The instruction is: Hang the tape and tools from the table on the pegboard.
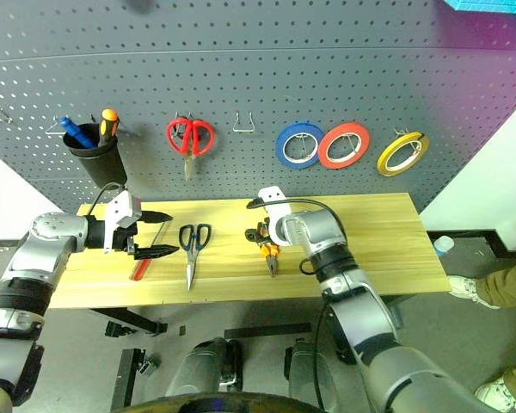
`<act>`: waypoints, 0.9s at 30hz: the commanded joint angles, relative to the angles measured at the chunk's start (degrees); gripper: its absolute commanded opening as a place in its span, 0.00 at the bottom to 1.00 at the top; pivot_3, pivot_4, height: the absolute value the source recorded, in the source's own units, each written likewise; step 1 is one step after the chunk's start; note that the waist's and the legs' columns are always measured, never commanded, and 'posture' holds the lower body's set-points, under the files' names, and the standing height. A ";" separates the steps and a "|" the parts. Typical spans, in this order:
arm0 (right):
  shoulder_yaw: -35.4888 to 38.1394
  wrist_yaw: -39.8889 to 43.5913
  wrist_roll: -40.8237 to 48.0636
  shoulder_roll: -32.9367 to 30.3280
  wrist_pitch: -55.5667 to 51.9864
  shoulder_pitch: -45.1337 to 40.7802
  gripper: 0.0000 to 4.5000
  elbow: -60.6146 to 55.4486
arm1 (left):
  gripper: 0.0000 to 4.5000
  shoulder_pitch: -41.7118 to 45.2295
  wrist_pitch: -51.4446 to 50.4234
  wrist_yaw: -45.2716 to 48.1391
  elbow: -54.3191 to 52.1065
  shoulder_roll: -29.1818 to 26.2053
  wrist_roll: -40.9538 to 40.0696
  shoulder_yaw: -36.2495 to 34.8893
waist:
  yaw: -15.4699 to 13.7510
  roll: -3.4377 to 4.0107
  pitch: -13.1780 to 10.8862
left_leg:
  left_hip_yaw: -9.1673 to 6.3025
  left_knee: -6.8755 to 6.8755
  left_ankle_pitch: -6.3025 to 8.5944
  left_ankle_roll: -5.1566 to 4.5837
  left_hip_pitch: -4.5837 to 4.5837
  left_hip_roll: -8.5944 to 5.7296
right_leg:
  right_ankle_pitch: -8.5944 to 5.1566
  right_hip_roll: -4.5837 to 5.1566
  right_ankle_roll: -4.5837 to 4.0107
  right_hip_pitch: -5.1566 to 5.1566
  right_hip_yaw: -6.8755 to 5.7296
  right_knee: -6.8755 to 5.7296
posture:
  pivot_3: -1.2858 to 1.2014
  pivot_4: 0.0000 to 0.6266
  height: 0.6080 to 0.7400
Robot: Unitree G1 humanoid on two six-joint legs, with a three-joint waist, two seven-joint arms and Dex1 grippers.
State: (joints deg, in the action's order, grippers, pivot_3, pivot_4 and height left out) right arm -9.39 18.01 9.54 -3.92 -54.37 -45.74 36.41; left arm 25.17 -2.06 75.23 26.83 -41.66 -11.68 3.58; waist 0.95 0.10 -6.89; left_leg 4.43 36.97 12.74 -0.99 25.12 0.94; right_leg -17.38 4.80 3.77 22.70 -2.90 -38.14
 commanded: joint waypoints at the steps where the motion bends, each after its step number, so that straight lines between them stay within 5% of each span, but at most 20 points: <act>1: 1.99 -2.78 -2.11 0.88 5.49 -4.30 0.99 7.59 | 1.00 0.20 -1.17 0.91 -3.44 -1.21 -0.60 -0.58 | -0.06 -0.02 -0.03 | 0.00 -0.01 0.00 0.00 0.00 0.00 | 0.01 0.00 0.02 0.00 0.00 -0.01 | 0.56 0.19 1.00; 27: 7.92 -8.74 -6.65 7.66 16.48 -8.16 0.99 30.13 | 1.00 -2.63 -6.65 1.24 -9.95 -0.66 -1.63 -0.08 | 0.14 0.04 -0.41 | 0.00 -0.11 0.00 0.01 0.07 0.00 | 0.01 0.04 0.01 0.11 0.01 0.01 | 0.56 0.22 1.00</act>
State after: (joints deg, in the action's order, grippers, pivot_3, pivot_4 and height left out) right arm -0.91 9.47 4.03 2.99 -39.47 -52.09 66.03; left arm 22.45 -8.56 76.91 18.92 -42.11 -12.98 3.79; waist 1.09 0.14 -7.31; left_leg 4.43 36.85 12.75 -0.97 25.19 0.94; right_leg -17.37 4.85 3.78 22.82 -2.89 -38.13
